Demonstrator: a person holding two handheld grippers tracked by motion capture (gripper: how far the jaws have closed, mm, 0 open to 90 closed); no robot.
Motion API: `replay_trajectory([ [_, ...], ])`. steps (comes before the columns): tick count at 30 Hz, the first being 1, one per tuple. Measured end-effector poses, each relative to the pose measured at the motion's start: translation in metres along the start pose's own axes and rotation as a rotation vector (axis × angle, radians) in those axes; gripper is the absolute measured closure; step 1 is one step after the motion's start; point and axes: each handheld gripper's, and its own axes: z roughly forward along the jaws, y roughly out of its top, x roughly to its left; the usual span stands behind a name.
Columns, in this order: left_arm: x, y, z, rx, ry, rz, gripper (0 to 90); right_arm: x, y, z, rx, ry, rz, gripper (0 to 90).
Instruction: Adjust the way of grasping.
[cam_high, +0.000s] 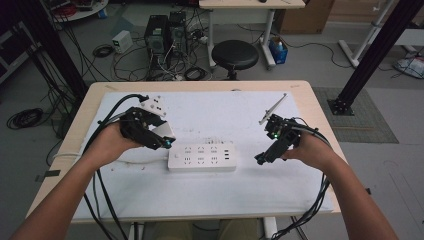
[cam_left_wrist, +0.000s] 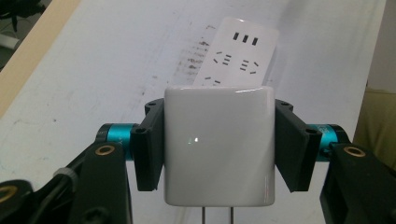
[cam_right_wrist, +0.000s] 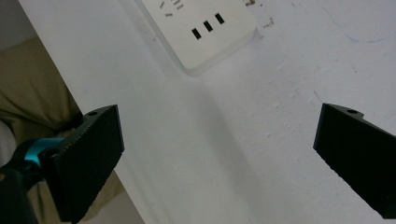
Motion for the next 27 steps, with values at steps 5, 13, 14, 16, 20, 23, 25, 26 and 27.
replay_trajectory([
  [5, -0.003, 0.001, 0.004, -0.028, -0.03, 0.032, 42.4, 0.003, 0.002, -0.002, -0.098, 0.074, 0.083, 1.0],
  [13, -0.011, 0.008, 0.014, -0.053, -0.092, 0.117, 42.4, 0.004, -0.006, 0.002, -0.235, 0.214, 0.245, 1.3],
  [14, -0.012, 0.009, 0.015, -0.052, -0.099, 0.128, 42.4, 0.004, -0.007, 0.003, -0.259, 0.234, 0.263, 1.3],
  [16, -0.014, 0.012, 0.019, -0.058, -0.111, 0.139, 42.5, 0.005, -0.01, 0.002, -0.296, 0.267, 0.298, 1.4],
  [20, -0.018, 0.015, 0.027, -0.071, -0.128, 0.152, 42.4, 0.007, -0.013, 0.004, -0.354, 0.333, 0.367, 1.4],
  [23, -0.02, 0.018, 0.031, -0.075, -0.14, 0.167, 42.4, 0.008, -0.014, 0.004, -0.383, 0.376, 0.411, 1.4],
  [25, -0.023, 0.02, 0.034, -0.084, -0.144, 0.171, 42.4, 0.01, -0.014, 0.005, -0.393, 0.411, 0.429, 1.4],
  [26, -0.024, 0.022, 0.036, -0.089, -0.149, 0.177, 42.5, 0.012, -0.012, 0.005, -0.401, 0.426, 0.436, 1.4],
  [27, -0.025, 0.023, 0.037, -0.088, -0.15, 0.184, 42.5, 0.013, -0.011, 0.006, -0.409, 0.444, 0.439, 1.4],
])
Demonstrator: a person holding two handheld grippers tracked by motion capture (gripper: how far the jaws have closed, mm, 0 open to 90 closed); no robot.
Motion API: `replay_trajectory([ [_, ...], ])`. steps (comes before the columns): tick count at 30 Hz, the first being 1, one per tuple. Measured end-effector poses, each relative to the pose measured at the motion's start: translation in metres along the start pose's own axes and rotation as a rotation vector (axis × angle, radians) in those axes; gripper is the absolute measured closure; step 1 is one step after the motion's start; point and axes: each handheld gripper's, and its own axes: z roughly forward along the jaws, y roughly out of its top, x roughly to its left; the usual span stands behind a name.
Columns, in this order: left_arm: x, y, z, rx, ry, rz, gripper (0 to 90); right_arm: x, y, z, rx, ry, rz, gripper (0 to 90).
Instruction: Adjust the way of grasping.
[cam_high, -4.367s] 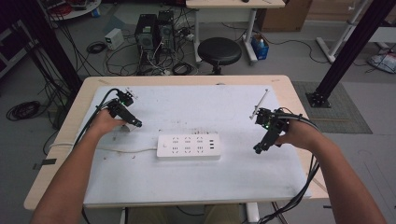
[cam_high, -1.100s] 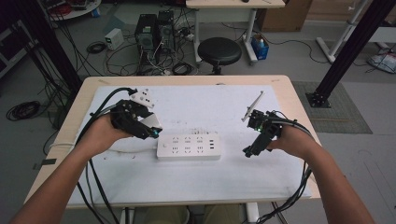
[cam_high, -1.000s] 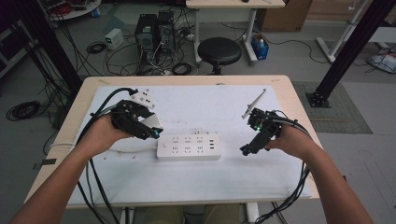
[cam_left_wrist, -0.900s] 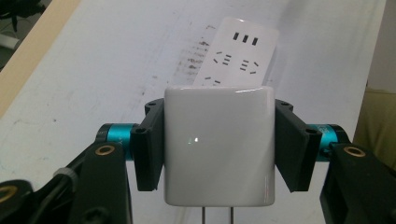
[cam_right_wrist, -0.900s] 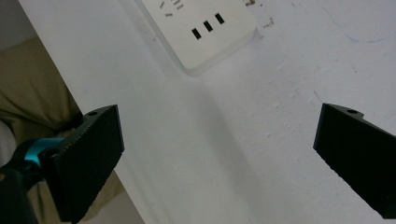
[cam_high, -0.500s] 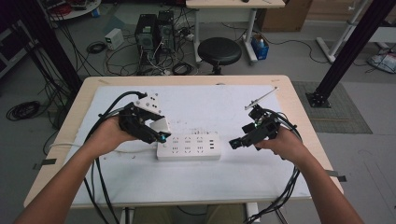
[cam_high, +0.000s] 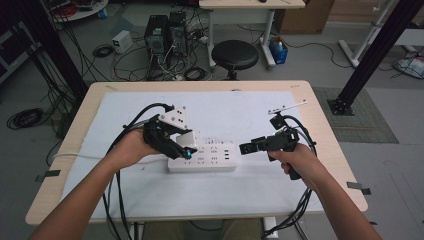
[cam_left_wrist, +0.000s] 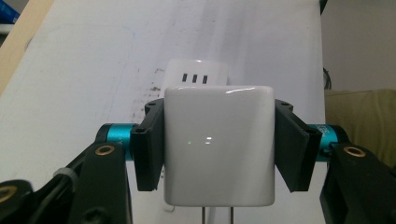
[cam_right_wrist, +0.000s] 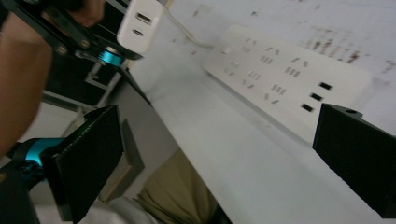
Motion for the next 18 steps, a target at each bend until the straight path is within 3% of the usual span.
replay_trajectory([
  [4, -0.003, 0.006, 0.007, -0.001, -0.012, 0.017, 42.4, 0.004, 0.001, 0.006, -0.021, 0.047, 0.045, 1.5],
  [18, -0.008, 0.023, 0.022, -0.035, -0.041, 0.051, 42.4, 0.007, 0.008, 0.026, -0.008, 0.115, 0.155, 3.7],
])
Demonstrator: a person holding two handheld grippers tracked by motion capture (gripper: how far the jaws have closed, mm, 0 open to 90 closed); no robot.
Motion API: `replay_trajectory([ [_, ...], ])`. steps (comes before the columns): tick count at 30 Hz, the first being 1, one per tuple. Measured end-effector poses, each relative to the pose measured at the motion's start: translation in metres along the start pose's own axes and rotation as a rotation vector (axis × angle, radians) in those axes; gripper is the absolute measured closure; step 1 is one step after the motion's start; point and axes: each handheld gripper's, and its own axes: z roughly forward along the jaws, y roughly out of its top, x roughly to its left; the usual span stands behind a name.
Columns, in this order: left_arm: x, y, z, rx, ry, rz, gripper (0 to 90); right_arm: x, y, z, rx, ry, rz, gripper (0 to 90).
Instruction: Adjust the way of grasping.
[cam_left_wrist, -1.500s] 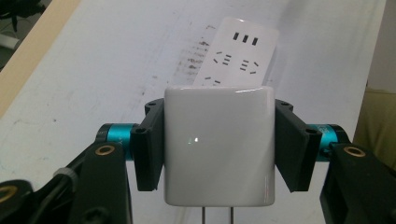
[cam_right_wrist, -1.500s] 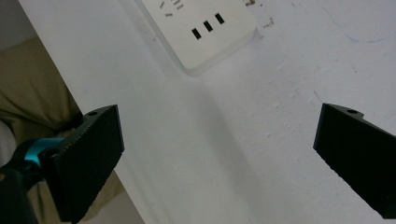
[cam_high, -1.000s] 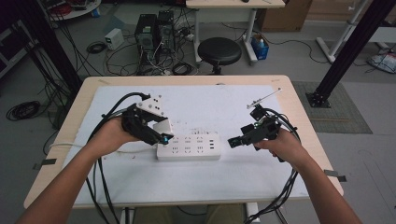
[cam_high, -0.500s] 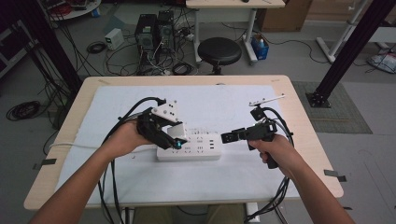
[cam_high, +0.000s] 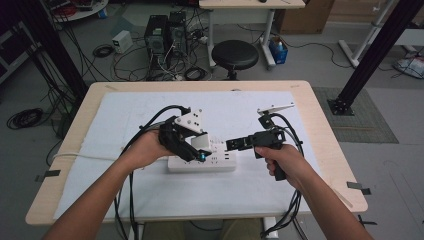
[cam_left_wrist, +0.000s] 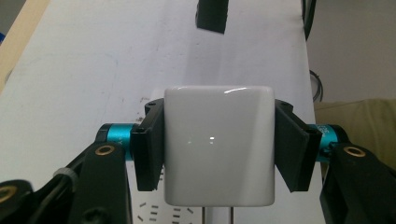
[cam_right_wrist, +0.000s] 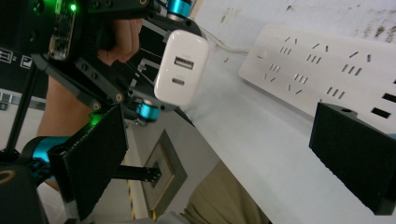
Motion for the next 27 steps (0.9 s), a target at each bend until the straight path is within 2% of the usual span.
replay_trajectory([
  [8, -0.001, 0.006, 0.008, 0.001, -0.013, 0.02, 42.4, 0.001, 0.004, 0.007, 0.003, 0.003, 0.019, 3.8],
  [16, -0.003, 0.008, 0.013, -0.005, -0.002, 0.028, 42.4, 0.001, 0.006, 0.01, 0.024, 0.009, 0.043, 5.7],
  [19, -0.003, 0.009, 0.017, -0.011, -0.005, 0.032, 42.4, 0.001, 0.007, 0.013, 0.026, 0.011, 0.048, 8.2],
  [21, -0.003, 0.009, 0.019, -0.024, -0.006, 0.031, 42.4, 0.001, 0.008, 0.014, 0.026, 0.008, 0.046, 16.0],
  [25, -0.003, 0.008, 0.021, -0.053, -0.012, 0.023, 42.4, 0.0, 0.01, 0.016, 0.022, 0.02, 0.066, 19.0],
  [27, -0.002, 0.008, 0.022, -0.052, -0.012, 0.033, 42.4, 0.0, 0.01, 0.018, 0.025, 0.02, 0.069, 19.2],
])
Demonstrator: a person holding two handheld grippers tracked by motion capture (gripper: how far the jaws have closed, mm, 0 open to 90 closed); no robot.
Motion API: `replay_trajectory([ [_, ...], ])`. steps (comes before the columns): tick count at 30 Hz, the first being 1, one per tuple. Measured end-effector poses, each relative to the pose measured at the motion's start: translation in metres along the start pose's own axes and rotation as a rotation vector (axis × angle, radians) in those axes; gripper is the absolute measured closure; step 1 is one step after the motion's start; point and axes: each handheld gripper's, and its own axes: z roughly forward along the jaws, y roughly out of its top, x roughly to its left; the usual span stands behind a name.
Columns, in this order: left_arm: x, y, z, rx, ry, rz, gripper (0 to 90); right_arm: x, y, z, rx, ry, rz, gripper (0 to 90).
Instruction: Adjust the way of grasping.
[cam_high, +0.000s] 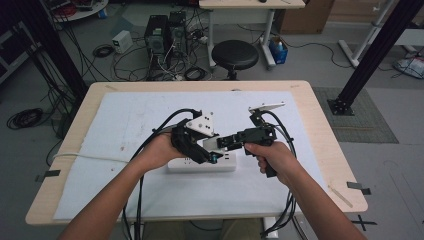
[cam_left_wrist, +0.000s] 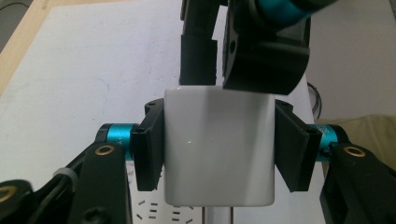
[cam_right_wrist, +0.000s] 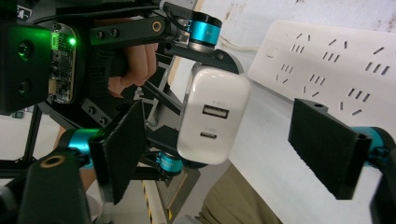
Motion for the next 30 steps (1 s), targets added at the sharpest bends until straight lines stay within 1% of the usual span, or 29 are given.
replay_trajectory([
  [1, 0.0, 0.0, 0.001, -0.007, 0.0, -0.004, 42.4, 0.0, 0.0, 0.001, 0.003, -0.001, 0.006, 19.3],
  [3, 0.0, 0.0, 0.001, -0.01, 0.0, -0.001, 42.4, -0.001, 0.001, 0.002, 0.007, -0.002, 0.003, 19.5],
  [4, 0.0, 0.0, 0.001, -0.008, 0.002, -0.002, 42.4, -0.001, 0.002, 0.004, 0.015, -0.006, 0.023, 25.9],
  [5, -0.001, 0.0, 0.002, -0.009, 0.004, 0.003, 42.4, -0.002, 0.002, 0.005, 0.01, -0.001, 0.015, 27.4],
  [9, -0.002, 0.001, 0.003, -0.013, 0.007, 0.007, 42.4, -0.002, 0.003, 0.008, 0.017, 0.004, 0.027, 28.4],
  [11, -0.002, 0.001, 0.004, -0.016, 0.01, 0.01, 42.4, -0.003, 0.003, 0.009, 0.02, 0.007, 0.032, 33.6],
  [13, -0.002, 0.001, 0.004, -0.019, 0.009, 0.014, 42.4, -0.003, 0.004, 0.01, 0.019, 0.012, 0.035, 35.6],
  [15, -0.003, 0.001, 0.004, -0.02, 0.015, 0.018, 42.4, -0.004, 0.004, 0.011, 0.018, 0.026, 0.054, 40.5],
  [17, -0.003, 0.0, 0.004, -0.023, 0.018, 0.019, 42.4, -0.004, 0.004, 0.012, 0.02, 0.033, 0.056, 44.3],
  [21, -0.004, 0.0, 0.005, -0.027, 0.034, 0.036, 42.4, -0.005, 0.004, 0.014, 0.031, 0.04, 0.057, 50.1],
  [24, -0.005, 0.0, 0.005, -0.036, 0.035, 0.046, 42.4, -0.006, 0.004, 0.015, 0.041, 0.052, 0.066, 55.7],
  [25, -0.005, 0.0, 0.006, -0.031, 0.041, 0.055, 42.4, -0.006, 0.004, 0.015, 0.038, 0.051, 0.062, 56.9],
  [27, -0.006, 0.0, 0.007, -0.024, 0.051, 0.066, 42.4, -0.007, 0.004, 0.016, 0.035, 0.05, 0.058, 58.7],
  [28, -0.006, 0.0, 0.007, -0.024, 0.055, 0.07, 42.4, -0.008, 0.004, 0.016, 0.036, 0.05, 0.067, 59.2],
  [30, -0.007, 0.0, 0.008, -0.016, 0.07, 0.082, 42.3, -0.009, 0.004, 0.017, 0.033, 0.048, 0.066, 59.8],
])
